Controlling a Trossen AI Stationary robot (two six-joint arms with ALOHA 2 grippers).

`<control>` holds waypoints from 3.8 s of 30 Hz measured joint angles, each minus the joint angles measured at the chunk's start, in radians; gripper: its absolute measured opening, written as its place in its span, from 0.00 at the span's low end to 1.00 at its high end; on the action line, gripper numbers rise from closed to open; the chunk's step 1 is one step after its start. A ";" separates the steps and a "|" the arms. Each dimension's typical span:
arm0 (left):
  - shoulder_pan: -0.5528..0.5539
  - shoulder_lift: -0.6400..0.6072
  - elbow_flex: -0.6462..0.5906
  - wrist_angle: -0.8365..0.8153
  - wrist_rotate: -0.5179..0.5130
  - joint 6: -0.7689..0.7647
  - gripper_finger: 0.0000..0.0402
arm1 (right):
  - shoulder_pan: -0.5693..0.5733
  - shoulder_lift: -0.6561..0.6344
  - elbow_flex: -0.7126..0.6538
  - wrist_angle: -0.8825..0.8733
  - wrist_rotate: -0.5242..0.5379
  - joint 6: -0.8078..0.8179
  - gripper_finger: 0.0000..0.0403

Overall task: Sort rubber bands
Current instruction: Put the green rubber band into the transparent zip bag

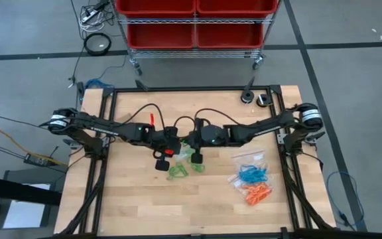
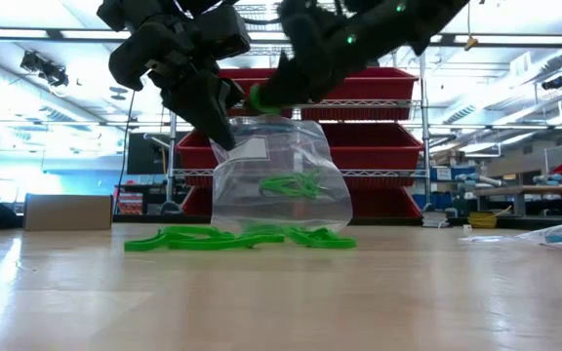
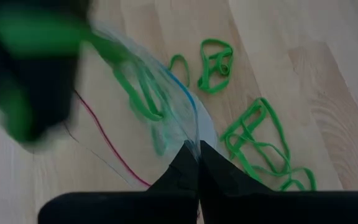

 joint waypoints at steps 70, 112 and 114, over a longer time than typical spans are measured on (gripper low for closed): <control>-0.006 0.000 0.000 -0.004 0.000 -0.008 0.02 | 0.049 0.166 -0.185 -0.079 -0.198 0.155 0.19; -0.006 0.000 0.000 -0.008 0.000 -0.027 0.02 | 0.145 -0.186 -0.191 -0.160 -0.153 0.132 0.05; -0.006 0.000 0.000 -0.005 0.001 -0.027 0.02 | 0.145 -0.186 -0.191 -0.160 -0.170 0.132 0.07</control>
